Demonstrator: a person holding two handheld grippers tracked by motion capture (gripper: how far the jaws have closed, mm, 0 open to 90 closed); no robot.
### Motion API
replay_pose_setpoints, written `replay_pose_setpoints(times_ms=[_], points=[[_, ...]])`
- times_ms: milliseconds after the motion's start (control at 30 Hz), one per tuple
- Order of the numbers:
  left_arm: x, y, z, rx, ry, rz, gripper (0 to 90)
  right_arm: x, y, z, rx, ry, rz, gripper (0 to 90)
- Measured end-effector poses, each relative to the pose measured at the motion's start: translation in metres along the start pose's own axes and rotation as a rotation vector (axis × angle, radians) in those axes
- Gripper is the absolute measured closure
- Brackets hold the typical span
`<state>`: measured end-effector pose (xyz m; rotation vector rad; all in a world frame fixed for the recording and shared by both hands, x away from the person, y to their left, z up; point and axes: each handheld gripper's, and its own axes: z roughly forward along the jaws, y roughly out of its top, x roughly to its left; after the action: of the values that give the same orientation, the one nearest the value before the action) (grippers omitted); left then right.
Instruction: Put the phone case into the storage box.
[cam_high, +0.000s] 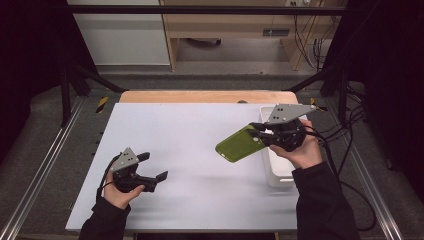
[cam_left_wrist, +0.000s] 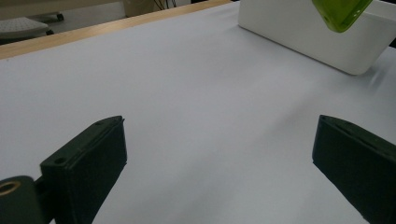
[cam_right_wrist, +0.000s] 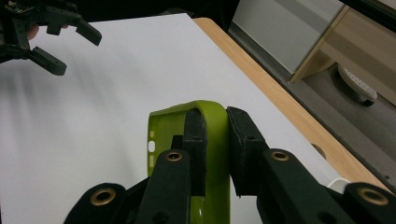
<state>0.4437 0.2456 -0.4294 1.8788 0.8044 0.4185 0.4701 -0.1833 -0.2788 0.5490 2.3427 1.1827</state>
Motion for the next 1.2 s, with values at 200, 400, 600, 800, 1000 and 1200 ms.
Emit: replay_pose_setpoints(times_ms=[200, 400, 600, 800, 1000, 1200], points=[[0.006, -0.005, -0.005, -0.005, 0.019, -0.004, 2.7, -0.003, 0.007, -0.004, 0.021, -0.021, -0.045, 78.8], [0.013, -0.011, -0.009, -0.004, 0.039, -0.014, 2.6, -0.008, 0.013, -0.007, 0.042, -0.039, -0.088, 78.8], [0.017, -0.014, -0.011, -0.005, 0.052, -0.024, 2.6, -0.009, 0.018, -0.008, 0.063, -0.051, -0.120, 78.7], [0.021, -0.017, -0.015, -0.010, 0.062, -0.030, 2.6, -0.012, 0.022, -0.008, 0.087, -0.067, -0.153, 78.8], [0.025, -0.020, -0.018, -0.012, 0.070, -0.036, 2.6, -0.016, 0.025, -0.009, 0.113, -0.081, -0.181, 78.7], [0.028, -0.022, -0.019, -0.012, 0.080, -0.040, 2.6, -0.020, 0.028, -0.010, 0.124, -0.092, -0.210, 78.7]])
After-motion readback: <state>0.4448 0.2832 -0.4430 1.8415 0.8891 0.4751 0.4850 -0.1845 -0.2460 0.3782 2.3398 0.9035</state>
